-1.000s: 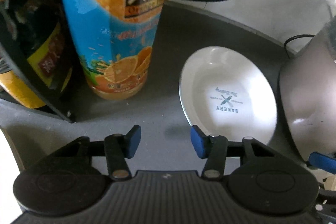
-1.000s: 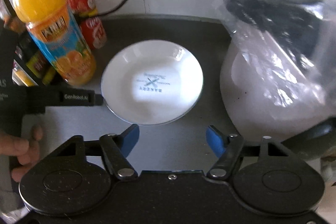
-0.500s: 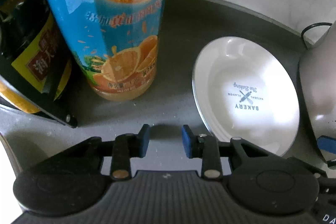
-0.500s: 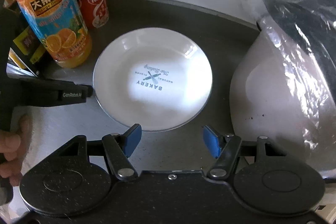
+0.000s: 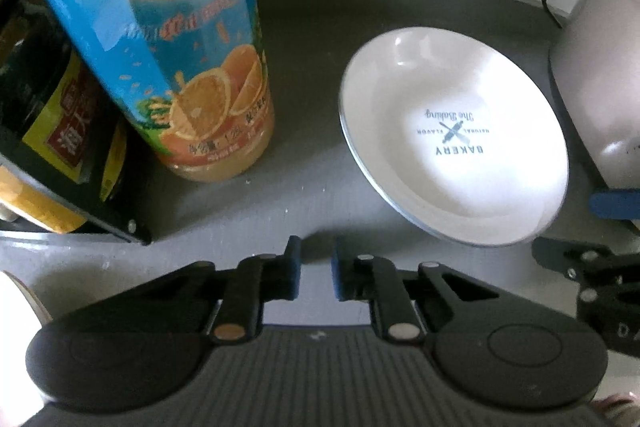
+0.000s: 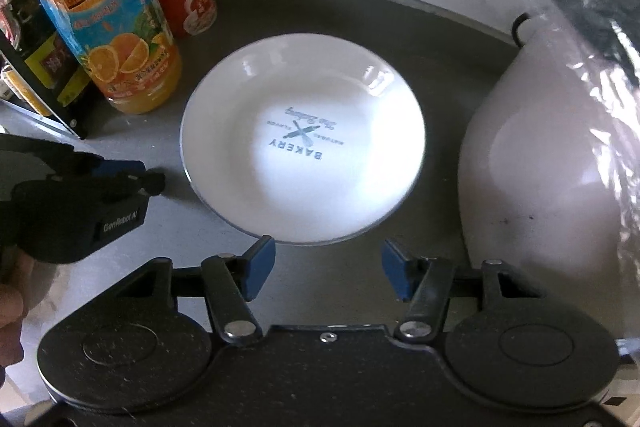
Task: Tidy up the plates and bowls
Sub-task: 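Move both grippers to the small white 'Bakery' plate, then close both grippers on the rim of the 'Bakery' plate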
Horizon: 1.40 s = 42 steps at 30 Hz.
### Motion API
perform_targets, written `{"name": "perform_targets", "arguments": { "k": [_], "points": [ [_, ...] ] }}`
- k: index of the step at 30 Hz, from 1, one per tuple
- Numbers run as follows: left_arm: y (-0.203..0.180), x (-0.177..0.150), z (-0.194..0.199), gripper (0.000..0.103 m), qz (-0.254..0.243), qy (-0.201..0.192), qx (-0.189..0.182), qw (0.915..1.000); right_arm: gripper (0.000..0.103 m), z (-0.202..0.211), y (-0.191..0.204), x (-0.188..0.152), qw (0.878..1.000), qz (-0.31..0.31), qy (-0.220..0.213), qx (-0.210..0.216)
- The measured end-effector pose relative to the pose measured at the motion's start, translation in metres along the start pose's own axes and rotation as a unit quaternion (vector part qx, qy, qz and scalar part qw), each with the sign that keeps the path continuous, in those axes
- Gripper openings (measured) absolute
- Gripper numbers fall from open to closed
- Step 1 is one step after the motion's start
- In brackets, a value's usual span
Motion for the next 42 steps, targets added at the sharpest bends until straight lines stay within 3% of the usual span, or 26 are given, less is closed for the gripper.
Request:
{"name": "perform_targets", "arguments": {
  "k": [4, 6, 9, 12, 17, 21, 24, 28, 36, 42],
  "points": [
    [0.006, -0.004, 0.004, 0.010, 0.010, 0.011, -0.001, 0.9999, 0.058, -0.002, 0.004, 0.005, 1.000, 0.002, -0.003, 0.001],
    [0.013, -0.004, 0.004, 0.008, 0.041, 0.022, -0.026, 0.9986, 0.057, 0.002, 0.004, 0.009, 1.000, 0.001, -0.012, 0.002],
    [0.020, -0.003, 0.019, 0.009, 0.079, -0.001, -0.062, 0.9949, 0.057, 0.010, 0.005, 0.013, 1.000, 0.011, -0.025, -0.003],
    [0.015, 0.003, 0.033, 0.013, 0.078, -0.028, -0.083, 0.9931, 0.057, 0.010, 0.005, 0.014, 0.999, 0.026, -0.032, -0.024],
    [0.004, 0.013, 0.034, 0.017, 0.092, -0.029, -0.102, 0.9902, 0.057, 0.006, -0.003, 0.007, 0.999, 0.013, -0.025, -0.033],
    [0.001, 0.016, 0.024, 0.021, 0.090, -0.020, -0.085, 0.9921, 0.057, 0.006, -0.009, -0.002, 0.999, 0.006, -0.020, -0.040],
    [-0.005, 0.015, 0.014, 0.022, 0.103, 0.006, -0.091, 0.9905, 0.057, 0.007, -0.013, -0.004, 0.999, -0.003, -0.020, -0.043],
    [-0.006, 0.012, 0.010, 0.022, 0.097, 0.012, -0.103, 0.9899, 0.058, 0.002, -0.009, 0.001, 0.999, 0.001, -0.020, -0.045],
    [-0.012, 0.015, 0.003, 0.024, 0.050, 0.027, -0.091, 0.9942, 0.058, -0.003, -0.005, 0.009, 0.999, 0.010, -0.019, -0.041],
    [0.004, 0.000, 0.012, 0.024, 0.027, 0.038, -0.077, 0.9960, 0.058, -0.008, -0.002, 0.002, 0.999, 0.020, -0.009, -0.042]
  ]
}}
Point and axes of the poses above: each gripper's, at about its wrist camera, not at the fingertips, and z roughly against the way its jaws point, y to its left, x to its top, the point moved 4 cm from there along -z, roughly the way its jaws point, and after that the axes turned 7 degrees about z, right-handed, at the moved point
